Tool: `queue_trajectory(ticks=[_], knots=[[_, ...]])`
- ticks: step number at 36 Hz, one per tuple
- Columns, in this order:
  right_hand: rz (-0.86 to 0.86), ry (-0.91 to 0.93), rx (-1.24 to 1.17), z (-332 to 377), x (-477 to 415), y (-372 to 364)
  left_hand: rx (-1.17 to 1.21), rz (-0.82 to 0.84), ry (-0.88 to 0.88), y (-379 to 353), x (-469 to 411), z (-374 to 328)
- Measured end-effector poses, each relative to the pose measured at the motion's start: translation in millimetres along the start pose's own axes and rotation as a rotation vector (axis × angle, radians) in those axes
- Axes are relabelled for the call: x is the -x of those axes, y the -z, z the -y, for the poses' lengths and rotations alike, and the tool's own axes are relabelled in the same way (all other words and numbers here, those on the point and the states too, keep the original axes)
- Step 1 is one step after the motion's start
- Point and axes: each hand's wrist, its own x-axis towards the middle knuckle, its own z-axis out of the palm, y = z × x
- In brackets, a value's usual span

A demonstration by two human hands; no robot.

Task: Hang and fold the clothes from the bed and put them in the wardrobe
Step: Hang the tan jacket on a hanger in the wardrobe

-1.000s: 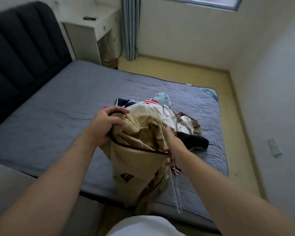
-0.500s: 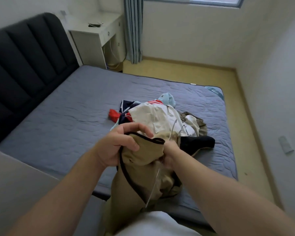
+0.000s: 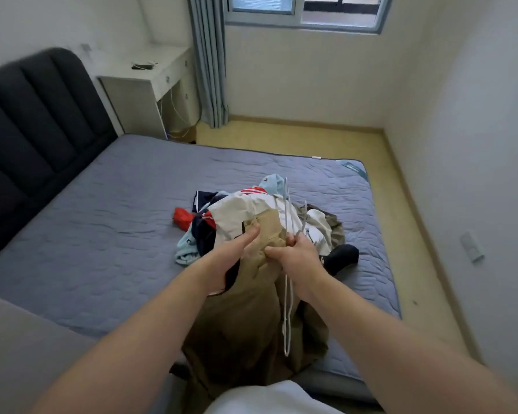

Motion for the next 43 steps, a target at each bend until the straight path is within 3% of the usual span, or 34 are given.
queue_trajectory(ticks=[2,7,11,15,18,21,23,25,28,34,38,43], knots=[[-0.049,0.042,0.051,5.7,7.9,16.5,-0.124,-0.112,-0.075,-19.0,-2.3,-8.1],[-0.070,0.075,0.052,11.9,17.5,35.8,-0.402,-0.326,-0.471,-46.4,1.0,-29.1],[-0.148,0.131,-0.036,22.6,27.6,63.8,-0.555,-0.252,-0.606,-76.4,0.8,-55.1],[-0.184,0.191,-0.156,36.7,44.2,83.6,-0.663,-0.197,-0.588,-105.2,-5.3,-80.5],[-0.279,0.233,-0.094,41.7,58.9,100.6,-0.741,0.047,-0.521,-119.5,-3.2,-98.2],[-0.376,0.244,-0.097,38.9,70.8,117.9,-1.130,0.087,-0.564,-131.5,-6.9,-110.2],[-0.429,0.231,-0.149,34.7,78.3,126.3,-1.503,0.007,-0.703,-143.0,-13.8,-114.3],[-0.495,0.217,-0.193,31.0,87.2,131.1,-1.716,-0.065,-0.868,-152.7,-19.4,-117.0],[-0.573,0.197,-0.191,22.6,99.7,137.4,-1.756,-0.211,-1.076,-159.8,-28.0,-123.5],[-0.617,0.187,-0.237,8.2,119.3,144.9,-1.720,-0.489,-1.100,-173.3,-35.8,-151.4],[-0.585,0.167,-0.125,6.0,128.6,139.6,-1.621,-0.531,-1.095,-181.6,-34.6,-170.1],[-0.651,0.210,0.037,20.3,133.9,129.1,-1.538,-0.461,-1.281,-193.2,-18.3,-180.3]])
